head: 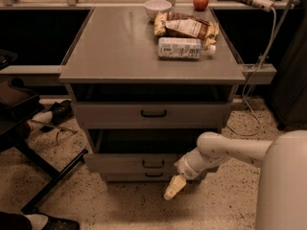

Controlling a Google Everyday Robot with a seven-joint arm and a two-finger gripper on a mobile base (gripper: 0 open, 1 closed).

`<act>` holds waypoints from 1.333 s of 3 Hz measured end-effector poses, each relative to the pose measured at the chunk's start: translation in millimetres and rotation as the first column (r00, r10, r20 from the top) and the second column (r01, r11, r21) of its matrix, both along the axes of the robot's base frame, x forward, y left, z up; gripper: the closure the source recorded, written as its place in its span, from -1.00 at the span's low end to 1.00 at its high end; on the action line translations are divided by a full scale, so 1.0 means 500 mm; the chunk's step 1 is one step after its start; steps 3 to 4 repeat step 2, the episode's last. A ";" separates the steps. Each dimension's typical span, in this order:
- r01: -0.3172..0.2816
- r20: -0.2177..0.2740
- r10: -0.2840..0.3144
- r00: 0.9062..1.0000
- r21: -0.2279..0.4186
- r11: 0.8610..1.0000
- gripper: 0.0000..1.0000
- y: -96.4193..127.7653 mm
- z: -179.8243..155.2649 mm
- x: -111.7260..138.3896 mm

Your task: Close middle drawer

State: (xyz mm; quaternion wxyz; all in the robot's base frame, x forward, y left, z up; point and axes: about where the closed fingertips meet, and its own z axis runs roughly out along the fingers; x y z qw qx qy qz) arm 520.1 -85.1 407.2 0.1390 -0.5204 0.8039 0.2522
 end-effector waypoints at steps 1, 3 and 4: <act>0.061 0.029 -0.062 0.998 0.022 0.998 -1.00 -0.008 -0.020 0.153; 0.061 0.029 -0.062 0.998 0.022 0.998 -1.00 -0.008 -0.020 0.153; 0.061 0.029 -0.062 0.998 0.022 0.998 -1.00 -0.008 -0.020 0.153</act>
Offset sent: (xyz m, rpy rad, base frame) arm 0.1088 -0.0068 -0.0177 0.0429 -0.0338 -0.0889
